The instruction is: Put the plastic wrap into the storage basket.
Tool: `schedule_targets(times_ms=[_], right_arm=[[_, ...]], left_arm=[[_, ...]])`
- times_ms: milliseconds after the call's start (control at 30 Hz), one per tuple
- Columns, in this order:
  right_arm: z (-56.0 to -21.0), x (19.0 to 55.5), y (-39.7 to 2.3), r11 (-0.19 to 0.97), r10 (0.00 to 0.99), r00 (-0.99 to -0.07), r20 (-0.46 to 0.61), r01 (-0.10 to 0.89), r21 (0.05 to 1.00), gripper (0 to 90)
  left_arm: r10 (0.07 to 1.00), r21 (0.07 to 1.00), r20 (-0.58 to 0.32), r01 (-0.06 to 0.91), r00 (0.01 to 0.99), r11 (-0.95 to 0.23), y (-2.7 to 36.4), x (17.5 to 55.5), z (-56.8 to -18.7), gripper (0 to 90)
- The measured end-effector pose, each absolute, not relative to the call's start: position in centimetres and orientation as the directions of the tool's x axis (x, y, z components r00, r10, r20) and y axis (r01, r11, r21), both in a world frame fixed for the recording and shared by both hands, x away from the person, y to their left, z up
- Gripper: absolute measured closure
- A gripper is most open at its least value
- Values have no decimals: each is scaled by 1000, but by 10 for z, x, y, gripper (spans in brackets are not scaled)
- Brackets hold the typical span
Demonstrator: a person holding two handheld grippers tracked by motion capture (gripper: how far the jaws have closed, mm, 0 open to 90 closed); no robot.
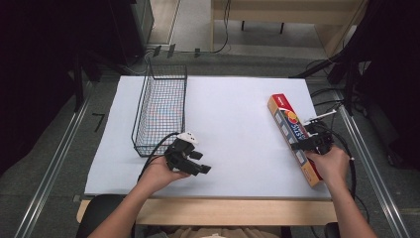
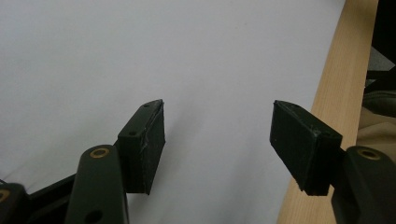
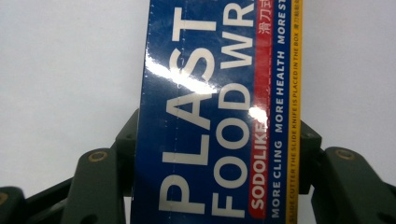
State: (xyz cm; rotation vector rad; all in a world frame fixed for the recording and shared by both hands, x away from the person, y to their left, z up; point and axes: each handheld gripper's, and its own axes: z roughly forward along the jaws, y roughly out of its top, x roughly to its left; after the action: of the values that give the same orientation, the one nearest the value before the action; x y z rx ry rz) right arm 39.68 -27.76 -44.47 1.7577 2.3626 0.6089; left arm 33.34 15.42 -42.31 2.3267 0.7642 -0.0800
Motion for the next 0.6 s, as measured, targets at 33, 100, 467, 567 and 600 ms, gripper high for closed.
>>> schedule_targets(times_ms=[33,100,467,567,600], right_arm=[[-443,397,-279,237,939,-313,141,888,393,415],[-442,396,-280,239,936,-319,146,885,399,416],[-425,389,-279,292,911,-393,126,830,475,415],[-423,385,-276,329,892,-435,120,809,487,416],[-422,384,-274,342,884,-451,122,803,488,416]], left_arm=[[504,588,-255,546,825,-597,154,333,-423,360],[503,588,-256,546,826,-597,154,333,-423,360],[477,585,-236,516,846,-626,154,332,-417,348],[475,592,-224,506,851,-628,156,331,-414,340],[477,597,-222,506,850,-623,156,331,-413,337]])
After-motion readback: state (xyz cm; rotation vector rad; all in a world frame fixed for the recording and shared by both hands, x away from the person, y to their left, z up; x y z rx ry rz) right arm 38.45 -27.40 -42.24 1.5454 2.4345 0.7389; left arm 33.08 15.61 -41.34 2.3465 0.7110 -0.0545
